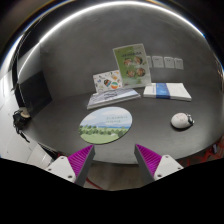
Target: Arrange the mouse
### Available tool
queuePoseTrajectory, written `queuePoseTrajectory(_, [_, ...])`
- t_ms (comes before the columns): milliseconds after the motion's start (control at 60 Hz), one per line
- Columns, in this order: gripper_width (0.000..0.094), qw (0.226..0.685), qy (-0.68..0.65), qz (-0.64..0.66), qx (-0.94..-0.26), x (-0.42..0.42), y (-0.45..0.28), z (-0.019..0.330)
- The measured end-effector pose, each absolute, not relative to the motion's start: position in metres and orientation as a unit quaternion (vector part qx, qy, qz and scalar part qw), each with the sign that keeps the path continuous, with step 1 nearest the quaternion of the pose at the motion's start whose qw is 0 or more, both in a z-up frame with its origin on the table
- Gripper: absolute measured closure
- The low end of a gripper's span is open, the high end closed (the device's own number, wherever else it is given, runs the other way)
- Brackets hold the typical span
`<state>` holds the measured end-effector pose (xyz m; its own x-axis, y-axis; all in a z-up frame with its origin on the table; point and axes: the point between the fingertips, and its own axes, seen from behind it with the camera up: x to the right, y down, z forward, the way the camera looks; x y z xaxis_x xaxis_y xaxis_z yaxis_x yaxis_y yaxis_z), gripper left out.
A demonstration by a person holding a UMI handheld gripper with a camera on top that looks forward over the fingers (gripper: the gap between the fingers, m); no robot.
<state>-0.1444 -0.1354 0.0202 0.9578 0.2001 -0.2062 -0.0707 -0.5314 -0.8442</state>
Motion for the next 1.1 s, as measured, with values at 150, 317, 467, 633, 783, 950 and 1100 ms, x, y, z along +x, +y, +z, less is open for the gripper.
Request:
queuePoseTrajectory(150, [0.0103, 0.483, -0.019, 0.092, -0.87, -0.143, -0.137, 0.009])
queuePoseTrajectory(317, [0.0102, 0.484, 0.002, 0.07, -0.872, -0.118, -0.14, 0.003])
queuePoseTrajectory(467, [0.0104, 0.489, 0.025, 0.029, -0.871, -0.051, -0.13, 0.005])
queuePoseTrajectory(633, [0.0104, 0.484, 0.019, -0.009, -0.875, 0.024, -0.099, -0.002])
queuePoseTrajectory(783, [0.0111, 0.478, 0.008, 0.024, -0.878, 0.053, -0.065, -0.013])
queuePoseTrajectory(950, [0.013, 0.474, -0.006, 0.051, -0.879, 0.067, -0.017, -0.013])
queuePoseTrajectory(1100, [0.0075, 0.467, -0.01, 0.056, -0.882, 0.068, 0.024, -0.01])
